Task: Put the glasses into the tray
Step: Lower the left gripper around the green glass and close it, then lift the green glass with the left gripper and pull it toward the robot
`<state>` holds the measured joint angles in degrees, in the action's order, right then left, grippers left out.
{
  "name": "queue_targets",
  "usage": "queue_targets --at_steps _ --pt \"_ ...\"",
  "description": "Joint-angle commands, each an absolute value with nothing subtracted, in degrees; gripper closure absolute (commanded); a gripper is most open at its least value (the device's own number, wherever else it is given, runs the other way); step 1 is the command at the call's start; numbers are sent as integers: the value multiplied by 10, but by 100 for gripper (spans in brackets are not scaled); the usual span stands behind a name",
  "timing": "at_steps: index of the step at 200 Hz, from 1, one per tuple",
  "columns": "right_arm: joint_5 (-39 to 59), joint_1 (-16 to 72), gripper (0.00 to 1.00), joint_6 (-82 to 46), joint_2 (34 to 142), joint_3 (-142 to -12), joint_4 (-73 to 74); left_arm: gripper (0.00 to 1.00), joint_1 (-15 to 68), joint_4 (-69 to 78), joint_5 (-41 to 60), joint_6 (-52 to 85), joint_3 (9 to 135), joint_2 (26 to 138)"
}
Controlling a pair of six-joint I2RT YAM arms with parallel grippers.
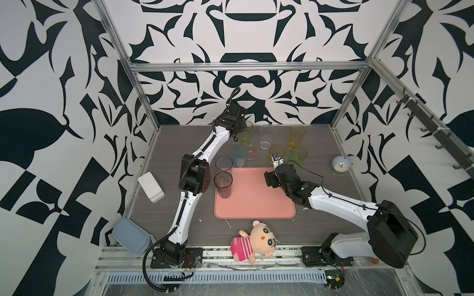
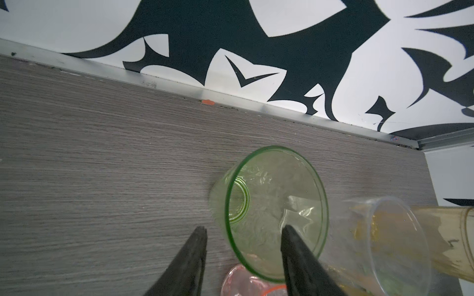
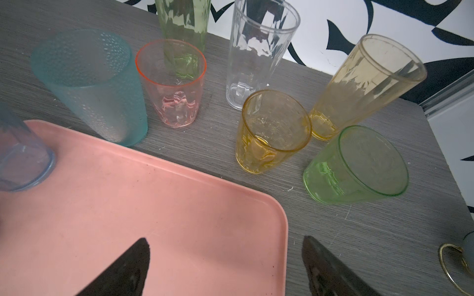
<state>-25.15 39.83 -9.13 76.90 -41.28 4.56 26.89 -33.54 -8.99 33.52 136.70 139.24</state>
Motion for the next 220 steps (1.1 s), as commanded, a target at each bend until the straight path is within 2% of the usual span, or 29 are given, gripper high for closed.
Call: queue_targets --at_steps 1,60,176,220 --pt "-258 401 5 -101 758 -418 61 50 265 -331 -102 352 1389 1413" --pt "-256 401 5 -99 765 -422 60 54 263 -336 -114 359 1393 1423" --pt "-264 401 5 -99 773 -427 54 69 249 -341 -91 366 1371 1420" --pt "-262 401 5 -100 774 -429 53 72 247 -338 -77 363 1361 1420"
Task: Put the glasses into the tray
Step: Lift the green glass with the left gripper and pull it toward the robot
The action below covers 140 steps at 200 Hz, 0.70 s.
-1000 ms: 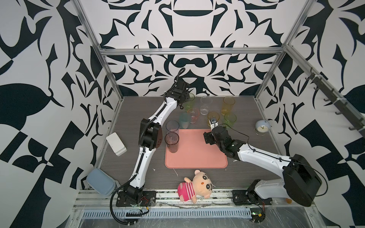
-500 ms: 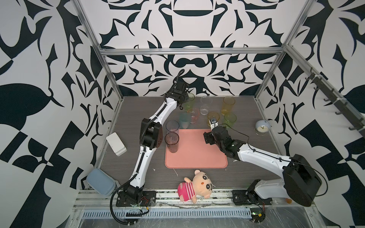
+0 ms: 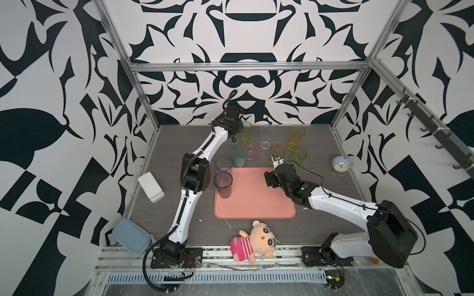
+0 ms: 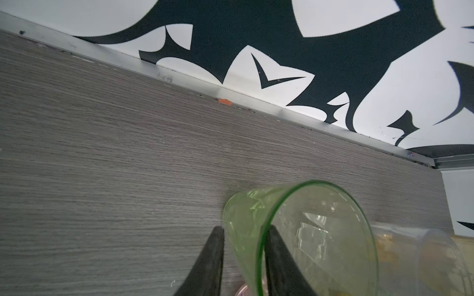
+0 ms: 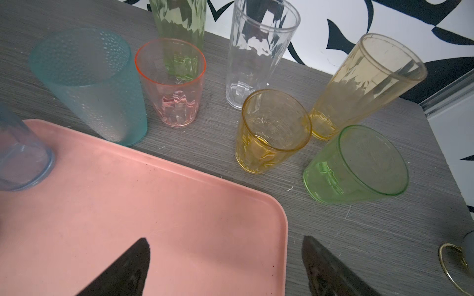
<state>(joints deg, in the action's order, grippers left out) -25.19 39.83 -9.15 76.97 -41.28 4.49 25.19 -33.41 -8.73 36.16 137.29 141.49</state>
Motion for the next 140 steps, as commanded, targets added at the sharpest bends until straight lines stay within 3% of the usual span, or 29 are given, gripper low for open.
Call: queue_targets --at_steps 1,140 --pt "-262 401 5 -100 774 -429 53 72 247 -339 -77 363 1361 1420" --pt "-258 401 5 -101 777 -431 54 88 241 -338 -73 356 1341 1402"
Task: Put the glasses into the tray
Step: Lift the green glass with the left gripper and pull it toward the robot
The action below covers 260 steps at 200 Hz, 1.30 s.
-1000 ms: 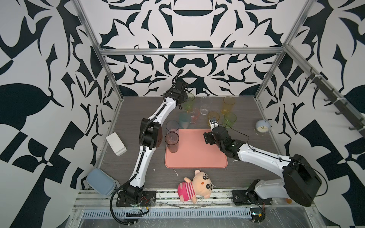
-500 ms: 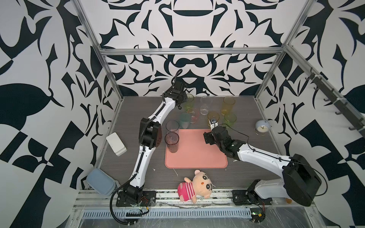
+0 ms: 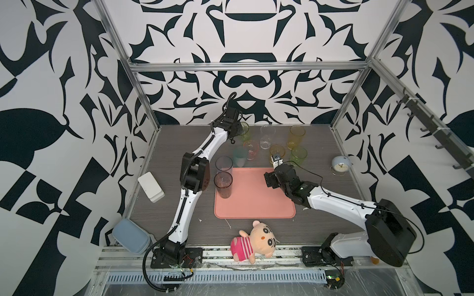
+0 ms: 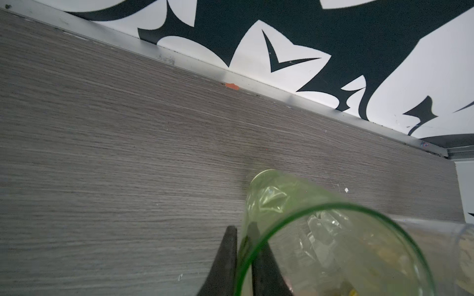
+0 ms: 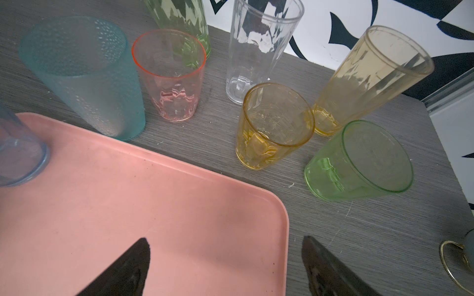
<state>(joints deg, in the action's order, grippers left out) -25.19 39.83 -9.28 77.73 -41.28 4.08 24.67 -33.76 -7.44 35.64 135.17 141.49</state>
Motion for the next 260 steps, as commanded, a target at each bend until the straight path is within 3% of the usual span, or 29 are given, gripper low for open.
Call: queue_targets --at_steps 1,122,260 --pt "-258 401 5 -101 777 -431 54 88 241 -338 -73 356 1340 1402" --pt "-256 401 5 -101 780 -432 52 97 213 -344 -78 342 1292 1337" --pt "-256 401 5 -101 781 -435 46 100 141 -429 -124 284 1091 1101"
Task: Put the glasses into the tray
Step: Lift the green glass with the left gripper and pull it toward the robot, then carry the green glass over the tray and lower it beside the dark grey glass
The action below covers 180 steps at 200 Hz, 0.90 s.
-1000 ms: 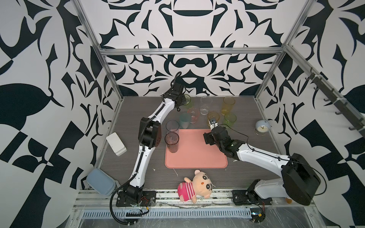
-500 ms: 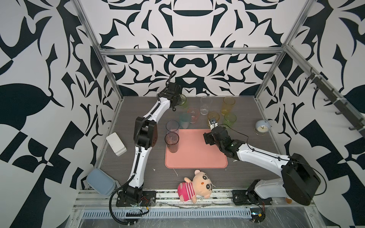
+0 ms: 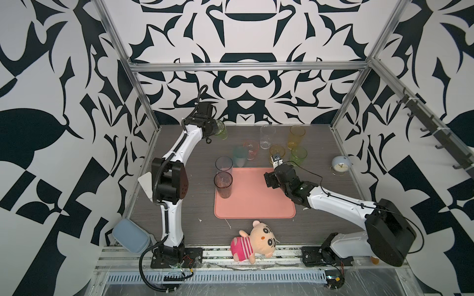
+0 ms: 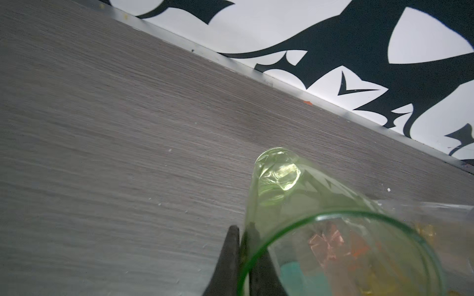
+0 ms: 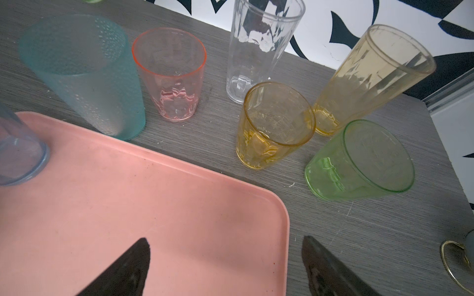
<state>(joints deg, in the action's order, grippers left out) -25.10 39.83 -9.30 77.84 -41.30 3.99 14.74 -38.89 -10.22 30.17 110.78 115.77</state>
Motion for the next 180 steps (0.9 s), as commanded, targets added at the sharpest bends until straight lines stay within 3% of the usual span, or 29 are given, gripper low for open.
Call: queue_targets --at_steps 1,180 --pt "-256 401 5 -101 781 -435 46 100 141 -431 -125 284 1090 1098" --pt "-263 402 5 -102 777 -435 37 100 135 -692 -202 270 912 807"
